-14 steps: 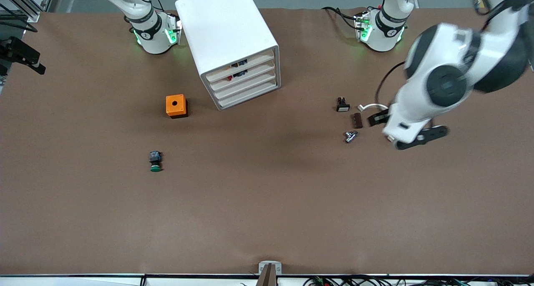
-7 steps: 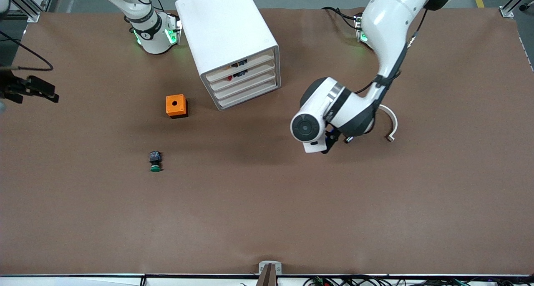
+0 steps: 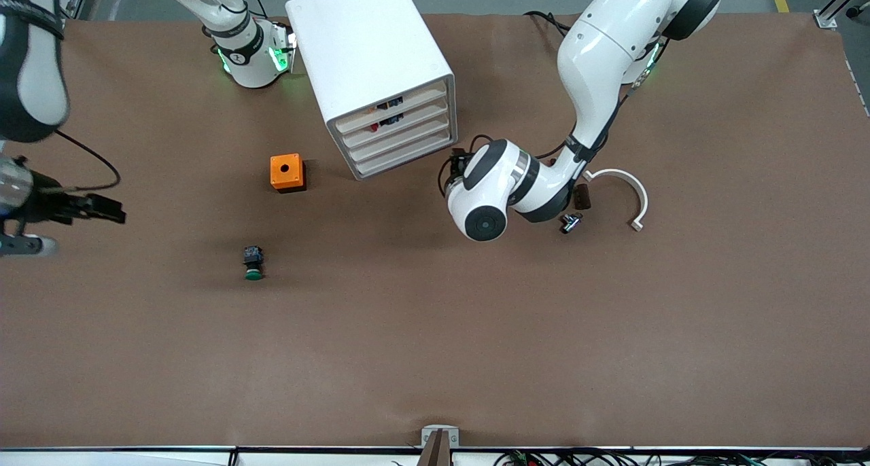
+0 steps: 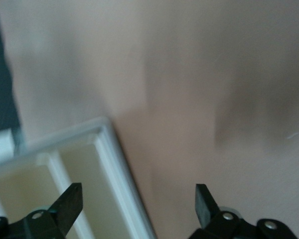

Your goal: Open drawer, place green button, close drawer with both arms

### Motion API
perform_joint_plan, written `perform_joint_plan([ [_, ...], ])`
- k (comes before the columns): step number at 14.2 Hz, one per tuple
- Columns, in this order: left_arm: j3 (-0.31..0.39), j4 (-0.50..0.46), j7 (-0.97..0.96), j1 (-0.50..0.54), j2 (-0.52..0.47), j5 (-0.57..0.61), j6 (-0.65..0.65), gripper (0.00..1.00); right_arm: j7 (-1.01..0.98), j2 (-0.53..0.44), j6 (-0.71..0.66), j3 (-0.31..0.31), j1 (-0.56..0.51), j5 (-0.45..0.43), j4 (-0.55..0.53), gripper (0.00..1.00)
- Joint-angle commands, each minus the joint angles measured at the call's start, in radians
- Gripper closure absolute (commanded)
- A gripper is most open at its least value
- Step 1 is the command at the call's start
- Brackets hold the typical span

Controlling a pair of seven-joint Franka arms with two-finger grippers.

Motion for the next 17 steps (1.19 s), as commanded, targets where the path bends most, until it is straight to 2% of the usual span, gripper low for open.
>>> perform_joint_plan([
  [1,0.01,0.023,-0.127,-0.001,0.032,-0.184,0.008,0.18,0.16,0.04,0.131,0.0,0.084,0.0,-0.071,0.0],
  [2,0.011,0.023,-0.188,-0.001,0.048,-0.225,0.008,0.29,0.168,0.053,0.198,0.0,0.088,0.0,-0.102,0.0],
  [4,0.011,0.023,-0.261,-0.002,0.067,-0.273,0.006,0.35,0.168,0.066,0.336,0.0,0.09,0.0,-0.178,0.0],
  [7,0.009,0.023,-0.308,-0.028,0.09,-0.327,0.003,0.35,0.169,0.105,0.554,0.002,0.095,0.0,-0.301,0.0],
  [12,0.009,0.023,-0.275,-0.076,0.101,-0.353,0.003,0.36,0.169,0.214,0.743,0.005,0.121,0.046,-0.37,0.0],
  [14,0.001,0.023,-0.214,-0.086,0.105,-0.362,0.003,0.49,0.171,0.247,0.786,0.005,0.13,0.049,-0.37,0.0],
  [16,0.001,0.023,-0.175,-0.093,0.11,-0.379,0.0,0.54,0.171,0.262,0.802,0.029,0.128,0.052,-0.373,0.0],
  [17,0.001,0.023,-0.161,-0.097,0.117,-0.382,0.0,0.65,0.171,0.262,0.802,0.035,0.13,0.056,-0.383,0.0],
])
